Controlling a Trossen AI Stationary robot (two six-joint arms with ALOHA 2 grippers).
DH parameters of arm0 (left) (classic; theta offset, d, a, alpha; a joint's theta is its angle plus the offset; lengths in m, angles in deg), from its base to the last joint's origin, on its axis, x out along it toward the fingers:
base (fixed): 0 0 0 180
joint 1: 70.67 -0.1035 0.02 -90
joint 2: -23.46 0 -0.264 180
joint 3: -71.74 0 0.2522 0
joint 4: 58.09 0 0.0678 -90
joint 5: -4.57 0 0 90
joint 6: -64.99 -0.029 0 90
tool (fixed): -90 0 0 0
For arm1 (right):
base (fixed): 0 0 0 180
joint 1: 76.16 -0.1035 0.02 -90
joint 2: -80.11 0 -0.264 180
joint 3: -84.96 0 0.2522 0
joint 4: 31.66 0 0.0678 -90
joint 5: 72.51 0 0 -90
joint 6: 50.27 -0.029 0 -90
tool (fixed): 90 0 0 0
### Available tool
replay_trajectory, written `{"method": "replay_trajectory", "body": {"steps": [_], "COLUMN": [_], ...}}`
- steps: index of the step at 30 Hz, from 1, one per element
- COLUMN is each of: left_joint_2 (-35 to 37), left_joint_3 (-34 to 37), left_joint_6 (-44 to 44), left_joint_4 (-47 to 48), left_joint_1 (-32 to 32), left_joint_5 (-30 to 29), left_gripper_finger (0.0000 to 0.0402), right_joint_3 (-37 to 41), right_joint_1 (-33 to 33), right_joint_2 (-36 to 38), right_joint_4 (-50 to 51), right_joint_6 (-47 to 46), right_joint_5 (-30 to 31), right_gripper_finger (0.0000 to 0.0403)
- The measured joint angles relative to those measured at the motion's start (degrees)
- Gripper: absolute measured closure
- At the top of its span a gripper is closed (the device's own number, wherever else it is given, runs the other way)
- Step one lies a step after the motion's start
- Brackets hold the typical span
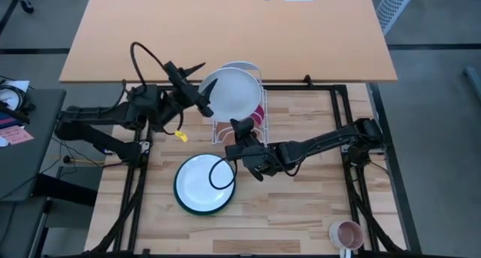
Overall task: Sort dishes
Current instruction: Put the white plate on the dish rack
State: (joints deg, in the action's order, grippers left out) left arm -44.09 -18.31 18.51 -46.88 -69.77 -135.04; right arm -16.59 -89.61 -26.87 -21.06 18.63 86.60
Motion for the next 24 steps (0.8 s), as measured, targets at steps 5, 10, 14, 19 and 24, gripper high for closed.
{"method": "replay_trajectory", "body": {"steps": [5, 10, 14, 19, 24], "left_joint_2": [-0.05, -0.11, -0.02, -0.07, -0.07], "left_joint_3": [0.0, -0.02, -0.02, -0.02, -0.02], "left_joint_6": [0.66, 3.17, 5.22, 6.11, 7.18], "left_joint_4": [2.49, 7.45, 8.02, 8.34, 8.36], "left_joint_1": [-1.14, -3.16, -4.51, -5.16, -5.13], "left_joint_5": [1.0, 3.79, 5.88, 7.55, 8.62], "left_gripper_finger": [0.0141, 0.016, 0.0189, 0.0226, 0.0268], "right_joint_3": [0.0, 0.0, 0.0, 0.0, 0.0], "right_joint_1": [-0.01, 0.0, 0.0, 0.0, 0.0], "right_joint_2": [0.0, 0.0, -0.02, -0.02, -0.02], "right_joint_4": [0.13, 0.16, 0.18, 0.17, 0.19], "right_joint_6": [0.0, -0.02, -0.04, -0.3, -0.33], "right_joint_5": [0.0, 0.0, -0.01, -0.02, -0.02], "right_gripper_finger": [0.0403, 0.0403, 0.0403, 0.0403, 0.0403]}}
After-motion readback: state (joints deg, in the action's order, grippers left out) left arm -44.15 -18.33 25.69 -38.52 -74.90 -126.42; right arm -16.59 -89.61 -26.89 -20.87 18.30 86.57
